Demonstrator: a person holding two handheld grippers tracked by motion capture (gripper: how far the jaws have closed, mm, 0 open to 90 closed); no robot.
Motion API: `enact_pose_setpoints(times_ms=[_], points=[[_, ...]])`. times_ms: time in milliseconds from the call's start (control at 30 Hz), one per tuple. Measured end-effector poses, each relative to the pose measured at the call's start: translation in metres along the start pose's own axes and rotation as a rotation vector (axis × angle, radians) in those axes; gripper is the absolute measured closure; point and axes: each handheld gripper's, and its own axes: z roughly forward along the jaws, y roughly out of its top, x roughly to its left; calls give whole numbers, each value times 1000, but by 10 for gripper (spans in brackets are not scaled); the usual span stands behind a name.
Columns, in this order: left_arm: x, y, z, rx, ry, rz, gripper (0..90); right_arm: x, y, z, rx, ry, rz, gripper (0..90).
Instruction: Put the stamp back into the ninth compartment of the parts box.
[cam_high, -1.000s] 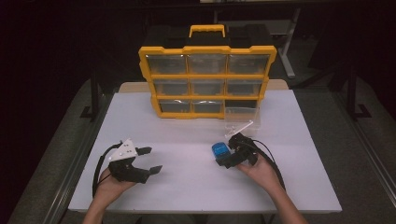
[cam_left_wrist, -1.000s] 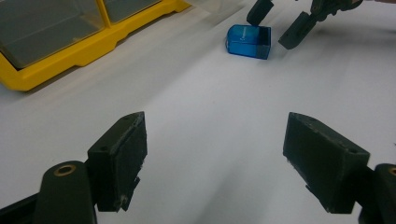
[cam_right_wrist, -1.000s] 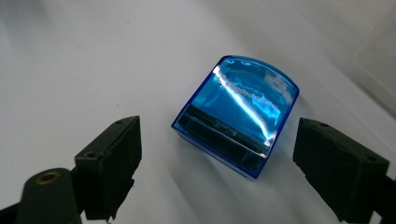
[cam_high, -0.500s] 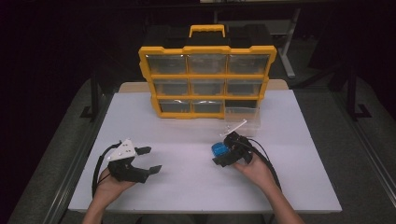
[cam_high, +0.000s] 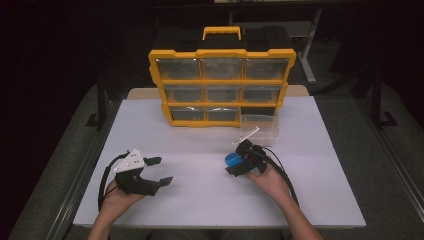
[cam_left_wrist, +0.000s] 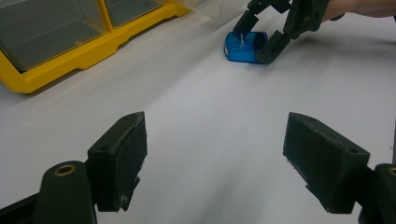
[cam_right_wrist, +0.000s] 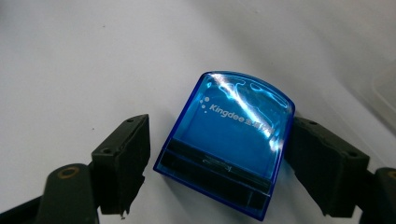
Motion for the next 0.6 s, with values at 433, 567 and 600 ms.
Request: enact_pose_setpoints(times_ms=[433,567,600], points=[[0,0,0,-1,-1,-1,215,0,2,1,7,-20,-11,279],[0,0,0,-4,0,-2,215,1,2,0,12,-24,-17,316],[0,0,0,-4,-1,-2,215,1,3,0,12,-24,-18,322]])
